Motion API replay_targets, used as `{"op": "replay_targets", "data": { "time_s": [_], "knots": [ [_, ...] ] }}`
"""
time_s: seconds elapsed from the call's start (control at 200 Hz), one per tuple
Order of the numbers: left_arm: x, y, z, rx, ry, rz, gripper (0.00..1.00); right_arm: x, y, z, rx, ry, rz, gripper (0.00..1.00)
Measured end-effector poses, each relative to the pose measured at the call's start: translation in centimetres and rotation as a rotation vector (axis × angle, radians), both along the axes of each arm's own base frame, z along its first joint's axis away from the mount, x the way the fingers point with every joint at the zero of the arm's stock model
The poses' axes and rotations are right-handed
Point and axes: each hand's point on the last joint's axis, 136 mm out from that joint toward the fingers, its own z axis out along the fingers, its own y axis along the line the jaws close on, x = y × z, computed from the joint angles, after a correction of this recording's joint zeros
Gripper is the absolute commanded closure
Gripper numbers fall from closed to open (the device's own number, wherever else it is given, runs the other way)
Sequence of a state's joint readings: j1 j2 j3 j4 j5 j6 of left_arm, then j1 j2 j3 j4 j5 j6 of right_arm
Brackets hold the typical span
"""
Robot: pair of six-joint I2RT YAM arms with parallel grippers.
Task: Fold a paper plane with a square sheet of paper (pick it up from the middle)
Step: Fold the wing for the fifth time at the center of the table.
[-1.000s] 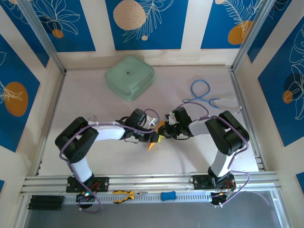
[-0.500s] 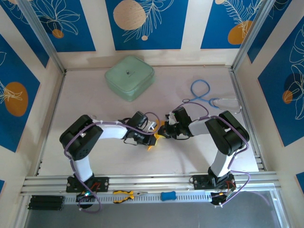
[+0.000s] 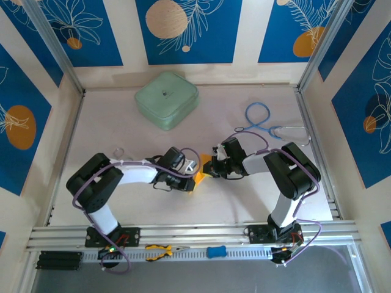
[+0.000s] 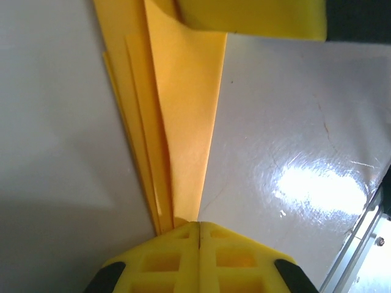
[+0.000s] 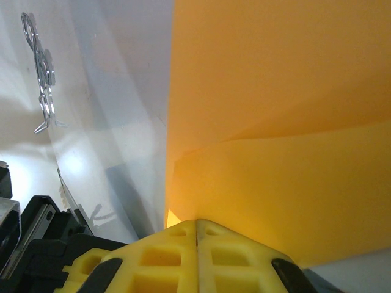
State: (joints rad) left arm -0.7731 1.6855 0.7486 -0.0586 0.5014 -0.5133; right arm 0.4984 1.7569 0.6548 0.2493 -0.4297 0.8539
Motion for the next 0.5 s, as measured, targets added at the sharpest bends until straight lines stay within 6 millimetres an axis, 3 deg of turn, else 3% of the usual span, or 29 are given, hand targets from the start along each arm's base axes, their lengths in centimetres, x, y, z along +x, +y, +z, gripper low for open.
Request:
{"op": "replay_targets", "data": {
  "time_s": [0.5],
  "knots": [
    [-2.3,3.3,0.3,0.057,-0.002,0.028,1.00,0.0,0.0,0.0,-0.002,-0.002,-0.002,0.92]
  ]
}}
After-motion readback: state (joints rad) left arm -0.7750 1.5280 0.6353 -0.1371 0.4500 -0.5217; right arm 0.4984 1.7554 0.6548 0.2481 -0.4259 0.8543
